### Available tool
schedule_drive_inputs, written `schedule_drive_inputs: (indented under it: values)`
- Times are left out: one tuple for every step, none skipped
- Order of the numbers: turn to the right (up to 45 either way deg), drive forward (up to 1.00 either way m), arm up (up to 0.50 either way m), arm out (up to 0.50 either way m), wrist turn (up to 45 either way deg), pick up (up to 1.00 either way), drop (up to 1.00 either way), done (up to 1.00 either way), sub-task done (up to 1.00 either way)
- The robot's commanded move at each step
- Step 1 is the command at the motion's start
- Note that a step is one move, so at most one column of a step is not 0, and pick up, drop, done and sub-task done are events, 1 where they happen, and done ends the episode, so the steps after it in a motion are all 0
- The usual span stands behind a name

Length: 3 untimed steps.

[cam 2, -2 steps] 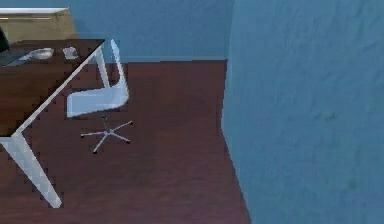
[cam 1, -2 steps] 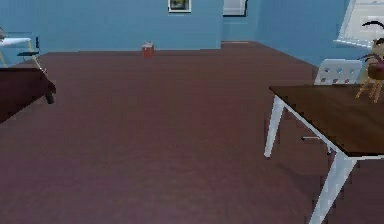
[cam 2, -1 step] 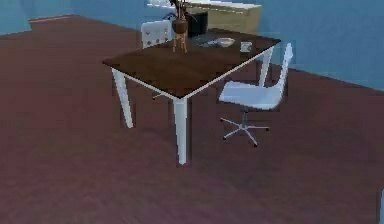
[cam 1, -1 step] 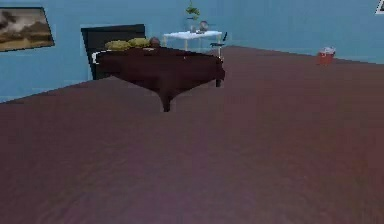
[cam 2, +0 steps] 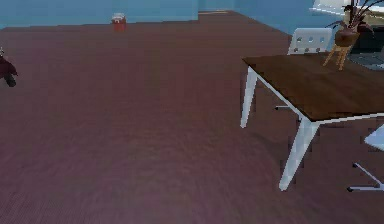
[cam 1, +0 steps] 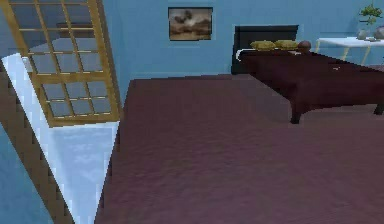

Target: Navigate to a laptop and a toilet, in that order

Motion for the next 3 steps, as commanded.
schedule_drive_inputs:
  values:
    - [-3.0, 0.0, 0.0, 0.0, 0.0, 0.0, 0.0, 0.0, 0.0]
    - [0.0, 1.0, 0.0, 0.0, 0.0, 0.0, 0.0, 0.0, 0.0]
    - [0.0, 0.05, 0.0, 0.0, 0.0, 0.0, 0.0, 0.0, 0.0]
